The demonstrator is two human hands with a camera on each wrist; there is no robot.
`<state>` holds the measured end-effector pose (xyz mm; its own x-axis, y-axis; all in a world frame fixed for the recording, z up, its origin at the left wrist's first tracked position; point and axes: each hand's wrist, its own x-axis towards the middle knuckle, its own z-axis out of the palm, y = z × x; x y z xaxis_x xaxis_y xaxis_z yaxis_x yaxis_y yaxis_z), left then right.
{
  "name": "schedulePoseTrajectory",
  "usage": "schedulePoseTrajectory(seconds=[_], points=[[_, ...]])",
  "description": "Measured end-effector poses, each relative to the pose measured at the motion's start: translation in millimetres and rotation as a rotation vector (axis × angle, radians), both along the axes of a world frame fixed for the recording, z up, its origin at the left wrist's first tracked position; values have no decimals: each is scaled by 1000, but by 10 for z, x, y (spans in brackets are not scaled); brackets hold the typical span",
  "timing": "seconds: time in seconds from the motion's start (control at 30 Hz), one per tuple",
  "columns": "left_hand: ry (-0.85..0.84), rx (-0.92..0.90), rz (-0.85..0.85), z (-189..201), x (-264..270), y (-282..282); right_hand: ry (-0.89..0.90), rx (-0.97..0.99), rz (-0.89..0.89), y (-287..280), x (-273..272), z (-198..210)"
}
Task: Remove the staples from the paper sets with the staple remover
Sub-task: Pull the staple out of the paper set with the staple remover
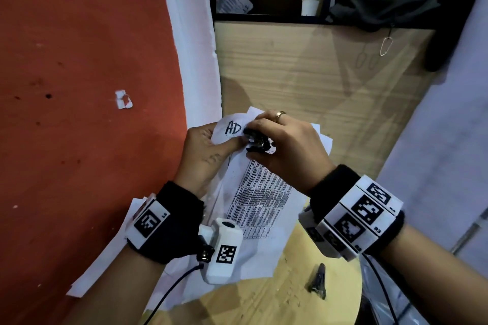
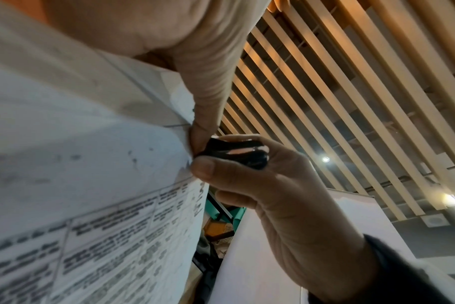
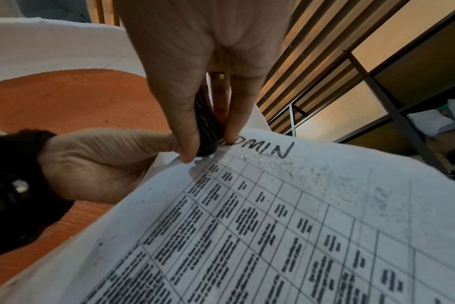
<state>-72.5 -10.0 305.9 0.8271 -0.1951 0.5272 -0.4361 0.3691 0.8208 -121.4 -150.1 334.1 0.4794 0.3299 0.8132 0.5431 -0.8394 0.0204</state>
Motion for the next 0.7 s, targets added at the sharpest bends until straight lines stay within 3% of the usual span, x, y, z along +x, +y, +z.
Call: schedulePoseTrajectory(seconds=[0.37, 0.7], points=[[31, -56, -154, -35, 32, 15, 14, 4, -16, -53, 9, -24], [138, -6, -217, -50, 118, 23, 113, 241, 113, -119, 14, -77]])
